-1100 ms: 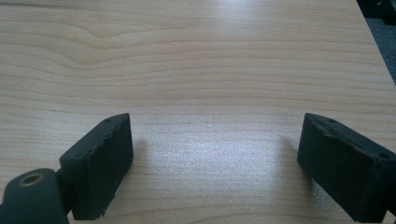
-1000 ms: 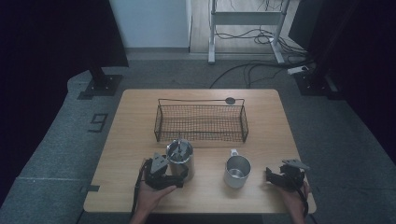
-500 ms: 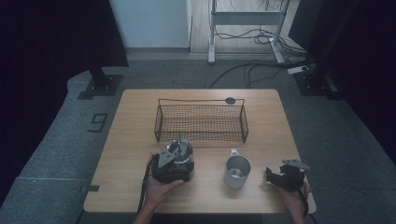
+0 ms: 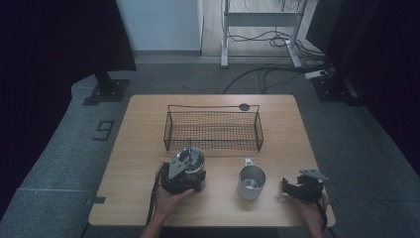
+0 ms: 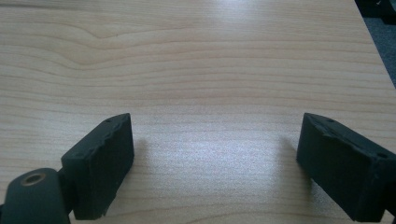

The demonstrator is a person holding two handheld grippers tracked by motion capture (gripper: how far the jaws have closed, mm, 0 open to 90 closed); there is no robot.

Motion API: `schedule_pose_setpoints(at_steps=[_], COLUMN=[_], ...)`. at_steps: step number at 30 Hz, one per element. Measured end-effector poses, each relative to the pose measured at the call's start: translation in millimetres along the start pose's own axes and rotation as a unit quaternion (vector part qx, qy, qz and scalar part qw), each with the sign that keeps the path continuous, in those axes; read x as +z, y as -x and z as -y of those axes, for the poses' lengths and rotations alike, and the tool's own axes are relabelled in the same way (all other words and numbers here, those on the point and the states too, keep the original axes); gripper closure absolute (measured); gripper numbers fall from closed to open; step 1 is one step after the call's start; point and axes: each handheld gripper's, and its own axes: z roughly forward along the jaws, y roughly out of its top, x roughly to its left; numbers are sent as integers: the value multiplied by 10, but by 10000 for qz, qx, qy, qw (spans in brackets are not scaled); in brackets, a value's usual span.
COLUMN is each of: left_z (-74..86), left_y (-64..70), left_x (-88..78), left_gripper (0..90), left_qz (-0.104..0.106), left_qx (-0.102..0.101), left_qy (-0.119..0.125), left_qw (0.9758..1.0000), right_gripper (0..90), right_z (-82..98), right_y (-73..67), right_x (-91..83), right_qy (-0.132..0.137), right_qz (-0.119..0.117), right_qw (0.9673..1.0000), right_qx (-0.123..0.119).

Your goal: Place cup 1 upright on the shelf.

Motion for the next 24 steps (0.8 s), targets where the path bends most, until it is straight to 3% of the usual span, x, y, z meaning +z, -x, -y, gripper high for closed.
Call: schedule_pose_setpoints(at_steps=[24], left_z=[-166], left_y=[-49], left_x=[-202], left_gripper=[40], left_qz=[88], left_qx=[34], left_qy=[214], left_qw=[9997], right_gripper=[114], right_z=[3], right_y=[-2], right_x=[-4], right_qy=[5], right_qz=[16], right_qw=[10000], right_qx=[-2])
